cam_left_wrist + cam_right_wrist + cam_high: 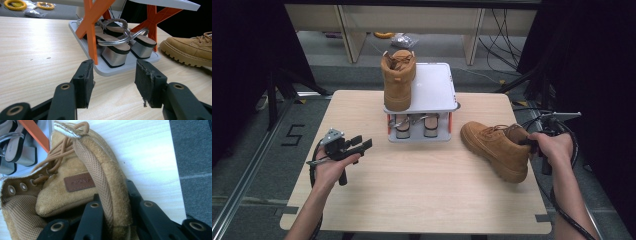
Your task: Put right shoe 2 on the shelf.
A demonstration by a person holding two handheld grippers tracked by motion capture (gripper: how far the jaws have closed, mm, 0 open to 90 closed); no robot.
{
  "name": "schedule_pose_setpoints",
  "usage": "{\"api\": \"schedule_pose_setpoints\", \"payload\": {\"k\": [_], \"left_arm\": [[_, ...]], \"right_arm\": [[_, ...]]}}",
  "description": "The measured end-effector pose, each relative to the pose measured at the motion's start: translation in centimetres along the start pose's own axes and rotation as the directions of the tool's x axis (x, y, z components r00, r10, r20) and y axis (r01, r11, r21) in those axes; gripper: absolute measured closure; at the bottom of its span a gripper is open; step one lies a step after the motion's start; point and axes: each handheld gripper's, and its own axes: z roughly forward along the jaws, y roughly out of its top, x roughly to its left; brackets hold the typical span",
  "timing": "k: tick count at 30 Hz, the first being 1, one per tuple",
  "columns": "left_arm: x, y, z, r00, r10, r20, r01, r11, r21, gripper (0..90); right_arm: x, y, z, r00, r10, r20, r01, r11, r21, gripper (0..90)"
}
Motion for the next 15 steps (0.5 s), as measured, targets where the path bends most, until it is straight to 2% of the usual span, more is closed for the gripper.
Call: {"api": "schedule_pose_setpoints", "payload": {"k": [1, 3, 5, 8, 9, 10, 12, 13, 14, 15], "left_arm": [[0.0, 0.0, 0.0, 1.0000, -0.001, 0.000, 0.001, 1.0000, -0.002, 48.2], [0.1, 0.0, -0.1, 1.0000, -0.003, -0.002, 0.003, 1.0000, -0.006, 48.2], [0.1, 0.0, -0.1, 1.0000, -0.004, -0.002, 0.004, 1.0000, -0.006, 48.3], [0.2, 0.0, 0.0, 1.0000, -0.006, 0.001, 0.006, 1.0000, -0.006, 48.3], [0.2, 0.0, 0.0, 1.0000, -0.005, -0.002, 0.005, 1.0000, -0.005, 48.3], [0.2, 0.0, 0.0, 1.0000, -0.005, -0.002, 0.005, 1.0000, -0.005, 48.3], [0.2, 0.0, 0.0, 1.0000, -0.007, -0.002, 0.007, 0.9999, -0.008, 48.4], [0.2, 0.0, 0.0, 1.0000, -0.008, 0.004, 0.008, 0.9999, -0.012, 48.4], [0.3, 0.0, -0.1, 1.0000, -0.008, 0.000, 0.008, 0.9999, -0.009, 48.4], [0.3, 0.0, -0.1, 1.0000, -0.008, -0.006, 0.008, 0.9999, -0.007, 48.4]], "right_arm": [[0.0, 0.0, 0.0, 1.0000, -0.005, 0.002, 0.005, 1.000, 0.006, 80.7], [0.4, 0.2, 0.2, 0.9992, 0.040, 0.000, -0.040, 0.999, -0.032, 80.8], [0.3, 0.4, 0.0, 0.9998, 0.018, -0.004, -0.018, 1.000, 0.001, 80.8], [0.7, 0.6, -0.1, 0.9997, 0.021, -0.008, -0.021, 1.000, -0.011, 80.8], [0.9, 0.7, -0.1, 0.9983, 0.054, -0.020, -0.055, 0.998, -0.006, 80.8], [0.9, 0.7, -0.1, 0.9983, 0.054, -0.020, -0.055, 0.998, -0.006, 80.8], [0.9, 0.9, -0.1, 0.9995, 0.018, -0.026, -0.018, 1.000, -0.022, 80.7], [1.3, 1.1, -0.1, 0.9966, 0.073, -0.038, -0.075, 0.997, -0.030, 80.8], [1.5, 1.1, 0.0, 0.9948, 0.095, -0.037, -0.096, 0.995, -0.026, 80.8], [1.5, 1.2, 0.0, 0.9966, 0.071, -0.041, -0.073, 0.997, -0.038, 80.8]]}}
